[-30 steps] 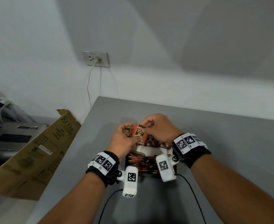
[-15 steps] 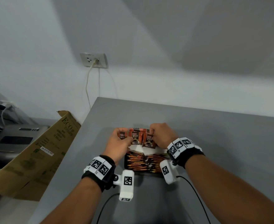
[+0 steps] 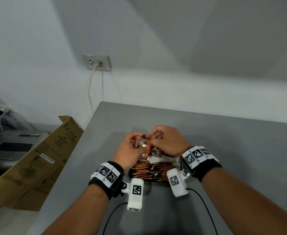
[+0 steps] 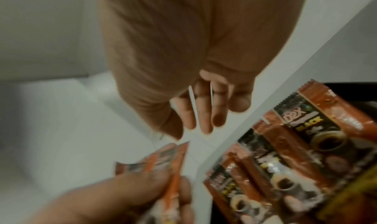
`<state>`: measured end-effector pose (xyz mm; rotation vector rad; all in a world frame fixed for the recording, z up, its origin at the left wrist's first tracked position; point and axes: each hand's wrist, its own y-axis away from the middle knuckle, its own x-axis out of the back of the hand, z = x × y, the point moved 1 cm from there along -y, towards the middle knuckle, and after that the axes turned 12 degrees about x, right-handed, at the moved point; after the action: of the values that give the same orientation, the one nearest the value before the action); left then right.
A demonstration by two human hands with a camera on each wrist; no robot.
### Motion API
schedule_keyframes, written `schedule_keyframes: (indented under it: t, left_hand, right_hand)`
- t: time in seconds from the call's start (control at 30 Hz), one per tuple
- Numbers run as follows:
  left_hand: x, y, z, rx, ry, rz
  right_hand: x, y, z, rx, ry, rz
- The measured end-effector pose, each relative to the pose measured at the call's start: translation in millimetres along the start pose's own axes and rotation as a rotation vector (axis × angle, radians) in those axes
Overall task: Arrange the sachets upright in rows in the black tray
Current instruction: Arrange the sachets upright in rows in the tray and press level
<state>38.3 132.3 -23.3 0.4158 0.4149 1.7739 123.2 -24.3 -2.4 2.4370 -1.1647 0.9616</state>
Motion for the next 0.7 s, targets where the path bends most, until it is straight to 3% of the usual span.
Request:
schedule_keyframes:
  t: [0.1, 0.2, 0.3, 0.43, 0.7]
  left_hand:
    - [-16.1, -0.6, 8.0, -0.036, 0.007, -0.036]
    - [-23.4, -1.5, 12.4, -0.001, 0.064, -0.013]
    - [-18.2, -2.9, 11.7, 0.009, 0.017, 0.085]
    - [-14.3, 0.4, 7.5, 0.036, -0.030, 0.099]
    - [-6.6, 4.3, 3.3, 0.072, -0.045, 0.093]
  right_hand:
    - [14.1, 9.0, -11.6, 0.025, -0.125, -0.024]
    - [39.6, 12.9, 4.2, -0.016, -0.001, 0.097]
    - [52.9, 18.7, 33.4, -0.094, 0.162, 0.078]
    - [34.8, 27.7, 59.3, -0.149, 0.263, 0.012]
    - [5.7, 24.6, 69.5, -0.173, 0.319, 0.016]
